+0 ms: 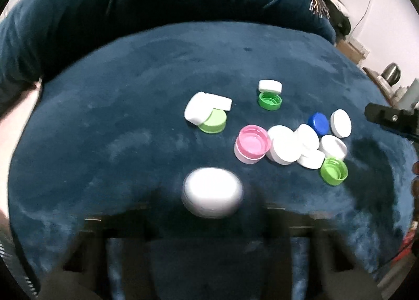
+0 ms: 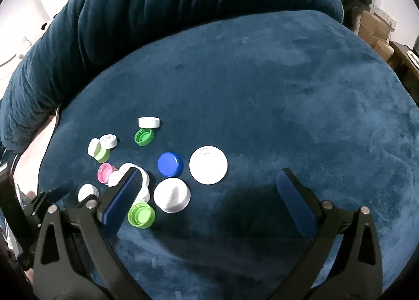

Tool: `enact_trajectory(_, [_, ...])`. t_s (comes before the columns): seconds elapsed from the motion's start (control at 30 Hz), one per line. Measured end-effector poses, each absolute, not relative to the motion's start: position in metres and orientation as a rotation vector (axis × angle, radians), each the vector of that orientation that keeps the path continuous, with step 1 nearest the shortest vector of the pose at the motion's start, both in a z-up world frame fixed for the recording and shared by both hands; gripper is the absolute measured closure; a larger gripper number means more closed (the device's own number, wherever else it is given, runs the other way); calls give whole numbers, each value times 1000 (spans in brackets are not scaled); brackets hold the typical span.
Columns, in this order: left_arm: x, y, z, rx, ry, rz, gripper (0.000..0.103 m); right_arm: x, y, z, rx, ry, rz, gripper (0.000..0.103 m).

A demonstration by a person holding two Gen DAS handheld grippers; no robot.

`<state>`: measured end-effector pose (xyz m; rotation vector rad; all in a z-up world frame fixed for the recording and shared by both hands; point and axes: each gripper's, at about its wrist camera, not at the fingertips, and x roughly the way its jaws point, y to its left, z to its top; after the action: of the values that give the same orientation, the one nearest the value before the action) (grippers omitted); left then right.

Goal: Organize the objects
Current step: 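Lower the left gripper onto a large white cap and close it, then lift the white cap with the left gripper while the right gripper grasps a white cap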

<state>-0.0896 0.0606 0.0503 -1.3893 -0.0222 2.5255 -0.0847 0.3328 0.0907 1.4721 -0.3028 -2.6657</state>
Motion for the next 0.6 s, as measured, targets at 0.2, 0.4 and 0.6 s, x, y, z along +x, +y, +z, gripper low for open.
enact_trajectory(0.2, [-83,56,60,-1350,-127,2520,61,-90,342,83,1498,-353,-2676,0])
enact_trajectory(0.4, [-73,53,87,-1286,-140,2561,61,-100,334,68,1532,-307,-2655,0])
enact_trajectory(0.6, [-74,55,94,-1289,-107,2564,61,-115,322,53,1590,-228,-2684,22])
